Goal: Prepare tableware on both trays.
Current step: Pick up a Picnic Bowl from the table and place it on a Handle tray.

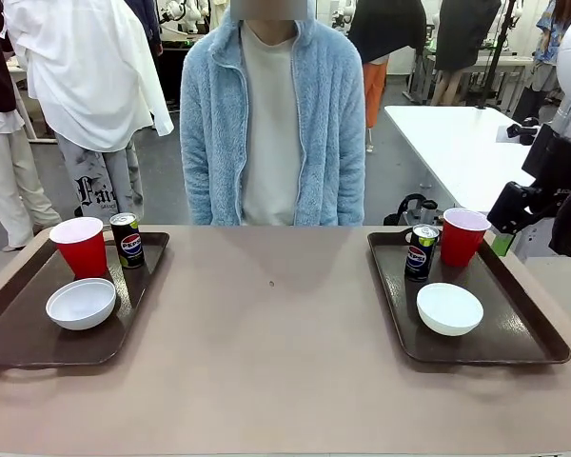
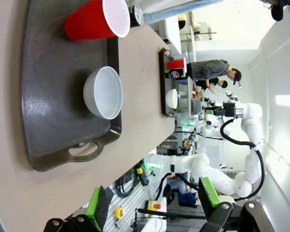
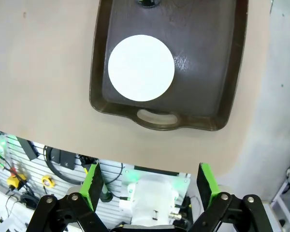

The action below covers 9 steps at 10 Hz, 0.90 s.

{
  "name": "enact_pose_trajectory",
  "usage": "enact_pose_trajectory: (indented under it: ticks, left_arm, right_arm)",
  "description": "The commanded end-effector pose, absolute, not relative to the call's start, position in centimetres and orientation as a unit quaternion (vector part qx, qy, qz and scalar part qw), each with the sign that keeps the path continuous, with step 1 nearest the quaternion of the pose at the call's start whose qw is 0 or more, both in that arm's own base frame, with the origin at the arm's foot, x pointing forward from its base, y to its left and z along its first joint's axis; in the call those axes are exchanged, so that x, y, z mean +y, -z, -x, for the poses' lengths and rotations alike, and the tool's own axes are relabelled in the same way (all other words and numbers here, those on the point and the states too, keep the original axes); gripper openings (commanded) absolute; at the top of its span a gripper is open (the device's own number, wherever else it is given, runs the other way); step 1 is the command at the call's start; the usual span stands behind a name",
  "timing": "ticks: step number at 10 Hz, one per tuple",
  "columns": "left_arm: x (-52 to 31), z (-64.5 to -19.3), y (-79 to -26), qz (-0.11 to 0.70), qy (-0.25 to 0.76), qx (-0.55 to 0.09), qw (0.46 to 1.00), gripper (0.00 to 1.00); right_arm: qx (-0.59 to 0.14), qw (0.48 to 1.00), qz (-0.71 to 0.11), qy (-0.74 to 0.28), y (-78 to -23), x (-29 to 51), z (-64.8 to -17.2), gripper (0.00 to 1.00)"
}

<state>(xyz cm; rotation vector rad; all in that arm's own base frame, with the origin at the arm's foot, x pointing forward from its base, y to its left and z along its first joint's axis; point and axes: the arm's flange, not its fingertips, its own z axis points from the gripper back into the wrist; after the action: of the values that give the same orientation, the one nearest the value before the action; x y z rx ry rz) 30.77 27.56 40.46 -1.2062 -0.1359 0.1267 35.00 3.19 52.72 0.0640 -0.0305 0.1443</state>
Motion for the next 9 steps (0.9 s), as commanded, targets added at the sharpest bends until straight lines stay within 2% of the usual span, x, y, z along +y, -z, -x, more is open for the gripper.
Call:
enact_pose_trajectory:
  ticks: [1,4,5,6,9]
  left_arm:
    - [27.6,-30.6,-40.7,0.569,-0.059,-0.068,0.817,0.99]
    - [27.6,-30.6,-40.7,0.569,-0.059,-0.068,0.817,0.99]
    - [27.6,-30.6,-40.7,0.569,-0.059,-0.068,0.817,0.99]
    - [27.6,-30.6,-40.7,0.569,-0.059,-0.068,0.817,0.99]
    - [27.6,-30.6,-40.7,0.569,-0.059,-0.068,0.817,0.99]
  right_arm:
    - [-0.021,0.996,-0.037,-0.077,-52.2,3.2,-35.2,1.0]
    - [-0.015,0.997,-0.032,-0.072,-52.7,3.2,-35.0,1.0]
    - [0.044,0.981,-0.171,-0.081,-52.6,3.4,-34.7,1.0]
    - [0.061,0.963,-0.252,-0.068,-52.9,0.5,-34.8,1.0]
    - [0.033,0.899,-0.437,0.016,-52.0,-10.4,-36.7,1.0]
